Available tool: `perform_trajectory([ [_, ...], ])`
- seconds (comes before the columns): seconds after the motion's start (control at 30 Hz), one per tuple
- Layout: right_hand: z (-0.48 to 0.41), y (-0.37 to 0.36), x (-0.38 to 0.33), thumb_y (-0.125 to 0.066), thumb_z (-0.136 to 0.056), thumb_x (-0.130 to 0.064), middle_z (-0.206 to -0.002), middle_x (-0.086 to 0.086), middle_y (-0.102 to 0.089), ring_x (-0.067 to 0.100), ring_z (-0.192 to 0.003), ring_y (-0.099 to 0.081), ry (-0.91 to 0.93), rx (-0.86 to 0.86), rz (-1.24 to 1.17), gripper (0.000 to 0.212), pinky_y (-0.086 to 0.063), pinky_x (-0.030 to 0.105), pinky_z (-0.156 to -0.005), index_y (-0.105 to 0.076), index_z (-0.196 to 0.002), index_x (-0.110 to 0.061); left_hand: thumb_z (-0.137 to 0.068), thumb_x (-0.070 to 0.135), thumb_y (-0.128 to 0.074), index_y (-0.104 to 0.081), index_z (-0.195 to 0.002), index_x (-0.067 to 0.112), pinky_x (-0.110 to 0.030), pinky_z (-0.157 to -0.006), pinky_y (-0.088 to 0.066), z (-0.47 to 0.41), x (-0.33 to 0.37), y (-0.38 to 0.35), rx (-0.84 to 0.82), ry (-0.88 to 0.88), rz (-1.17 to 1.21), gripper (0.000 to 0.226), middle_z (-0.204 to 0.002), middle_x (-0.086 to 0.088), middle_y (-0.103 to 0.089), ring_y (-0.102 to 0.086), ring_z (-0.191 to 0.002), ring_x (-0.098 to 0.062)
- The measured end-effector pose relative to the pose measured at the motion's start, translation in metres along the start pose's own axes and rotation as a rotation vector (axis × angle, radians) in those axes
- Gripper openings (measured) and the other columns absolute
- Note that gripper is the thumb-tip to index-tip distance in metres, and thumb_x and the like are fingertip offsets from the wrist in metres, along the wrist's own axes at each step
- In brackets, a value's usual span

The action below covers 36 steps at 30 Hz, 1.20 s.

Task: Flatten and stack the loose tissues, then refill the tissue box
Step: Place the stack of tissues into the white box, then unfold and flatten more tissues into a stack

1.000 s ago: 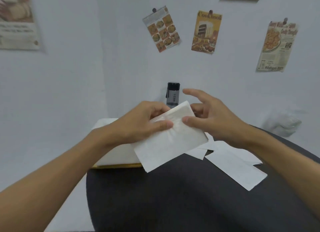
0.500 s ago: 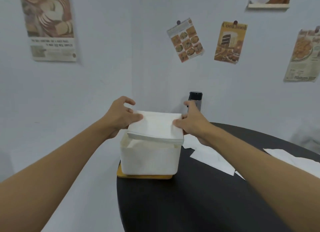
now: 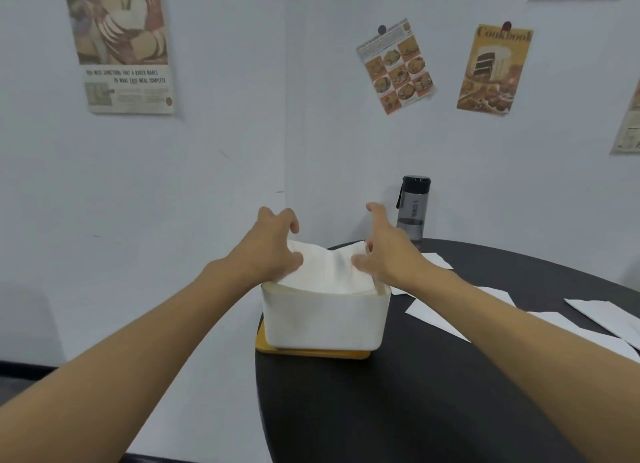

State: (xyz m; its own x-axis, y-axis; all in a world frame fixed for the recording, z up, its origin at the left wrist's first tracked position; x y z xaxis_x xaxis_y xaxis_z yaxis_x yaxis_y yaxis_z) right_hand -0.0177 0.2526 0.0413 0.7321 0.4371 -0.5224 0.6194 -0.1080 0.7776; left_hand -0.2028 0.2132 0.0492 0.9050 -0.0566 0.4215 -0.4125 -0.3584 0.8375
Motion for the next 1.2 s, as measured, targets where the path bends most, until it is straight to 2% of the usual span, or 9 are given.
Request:
perform_trajectory([
  [0.07, 0.000, -0.003, -0.003, -0.067, -0.084, -0.023, -0.089, 0.006, -0.065, 0.027, -0.090, -0.061, 0.015, -0.022, 0.160, 0.089, -0.040, 0.038, -0.089, -0.009, -0.152, -0.023, -0.085, 0.027, -0.071, -0.048, -0.120, 0.024, -0.029, -0.081, -0.047, 0.002, 0.005, -0.007, -0.050, -0.046, -0.100, 0.042, -0.120, 0.000, -0.035, -0.050, -0.099, -0.023],
  [0.13, 0.002, -0.002, -0.007, -0.067, -0.083, -0.035, -0.099, 0.000, -0.062, 0.025, -0.105, -0.053, 0.042, 0.012, 0.321, 0.088, -0.028, 0.040, -0.091, -0.011, -0.150, -0.027, -0.083, 0.029, -0.072, -0.053, -0.115, 0.025, -0.033, -0.091, -0.043, 0.006, 0.011, -0.008, -0.035, -0.110, -0.140, 0.037, -0.118, 0.001, -0.040, -0.045, -0.107, -0.023],
  [0.27, 0.007, -0.005, -0.003, -0.075, -0.077, -0.046, -0.109, -0.017, -0.060, 0.013, -0.120, -0.038, 0.106, -0.083, 0.164, 0.094, -0.016, 0.035, -0.092, -0.016, -0.150, -0.038, -0.081, 0.036, -0.076, -0.063, -0.097, 0.029, -0.036, -0.092, -0.049, 0.012, 0.011, -0.009, -0.077, -0.163, -0.039, 0.022, -0.102, 0.011, -0.059, -0.059, -0.098, -0.014],
  [0.47, 0.007, -0.013, 0.014, -0.076, -0.076, -0.053, -0.109, -0.022, -0.064, 0.015, -0.134, -0.034, 0.067, -0.184, 0.099, 0.097, -0.019, 0.044, -0.102, -0.017, -0.151, -0.037, -0.079, 0.052, -0.077, -0.062, -0.113, 0.033, -0.038, -0.093, -0.053, 0.013, 0.004, -0.022, -0.224, -0.142, -0.042, 0.041, -0.104, 0.013, -0.064, -0.062, -0.099, -0.011],
  [0.67, 0.009, -0.010, 0.011, -0.075, -0.076, -0.053, -0.109, -0.022, -0.064, 0.014, -0.129, -0.039, 0.086, -0.145, 0.087, 0.092, -0.018, 0.039, -0.095, -0.022, -0.149, -0.037, -0.081, 0.056, -0.073, -0.061, -0.115, 0.035, -0.037, -0.093, -0.052, 0.014, 0.008, -0.019, -0.219, -0.172, -0.121, 0.042, -0.106, 0.016, -0.062, -0.060, -0.100, -0.010],
  [0.83, 0.036, 0.023, 0.011, -0.074, -0.084, -0.041, -0.111, -0.016, -0.064, 0.011, -0.117, -0.053, 0.090, 0.004, -0.091, 0.058, -0.031, 0.042, -0.109, -0.047, -0.134, -0.032, -0.087, 0.053, -0.065, -0.062, -0.107, 0.036, -0.041, -0.101, -0.043, 0.021, 0.039, 0.001, -0.011, -0.249, -0.082, 0.027, -0.115, 0.014, -0.059, -0.055, -0.108, -0.010],
  [0.97, 0.076, 0.059, 0.047, -0.069, -0.088, -0.034, -0.103, -0.019, -0.066, 0.006, -0.110, -0.056, 0.054, 0.078, -0.101, 0.034, -0.040, 0.042, -0.106, -0.059, -0.120, -0.031, -0.093, 0.044, -0.061, -0.065, -0.106, 0.031, -0.040, -0.101, -0.044, 0.040, 0.101, -0.002, 0.073, -0.402, 0.024, 0.020, -0.116, 0.010, -0.063, -0.056, -0.107, -0.012],
  [1.1, 0.124, 0.097, 0.112, -0.066, -0.090, -0.027, -0.096, -0.019, -0.067, 0.005, -0.101, -0.059, -0.096, 0.162, -0.063, 0.015, -0.044, 0.032, -0.093, -0.066, -0.105, -0.030, -0.093, 0.035, -0.061, -0.067, -0.104, 0.028, -0.036, -0.094, -0.049, 0.059, 0.167, -0.040, -0.004, -0.530, 0.166, 0.014, -0.108, 0.014, -0.064, -0.058, -0.101, -0.007],
  [1.2, 0.157, 0.115, 0.160, -0.063, -0.091, -0.024, -0.098, -0.017, -0.066, 0.007, -0.103, -0.059, -0.215, 0.183, 0.004, 0.013, -0.045, 0.029, -0.090, -0.067, -0.103, -0.027, -0.092, 0.036, -0.060, -0.065, -0.105, 0.032, -0.036, -0.093, -0.050, 0.069, 0.199, -0.093, -0.148, -0.546, 0.183, 0.014, -0.108, 0.018, -0.063, -0.057, -0.101, -0.006],
])
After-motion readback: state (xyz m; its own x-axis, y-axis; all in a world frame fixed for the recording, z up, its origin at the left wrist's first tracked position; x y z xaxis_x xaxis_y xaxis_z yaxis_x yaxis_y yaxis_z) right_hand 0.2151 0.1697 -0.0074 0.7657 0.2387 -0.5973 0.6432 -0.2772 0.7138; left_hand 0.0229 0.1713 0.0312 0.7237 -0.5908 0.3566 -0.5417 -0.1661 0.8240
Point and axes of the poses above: each hand's wrist, its own z-axis away from the middle knuckle, its own y-axis out of the back of the hand, x = y × z, the point moved 8 cm from there along -z, towards the middle knuckle
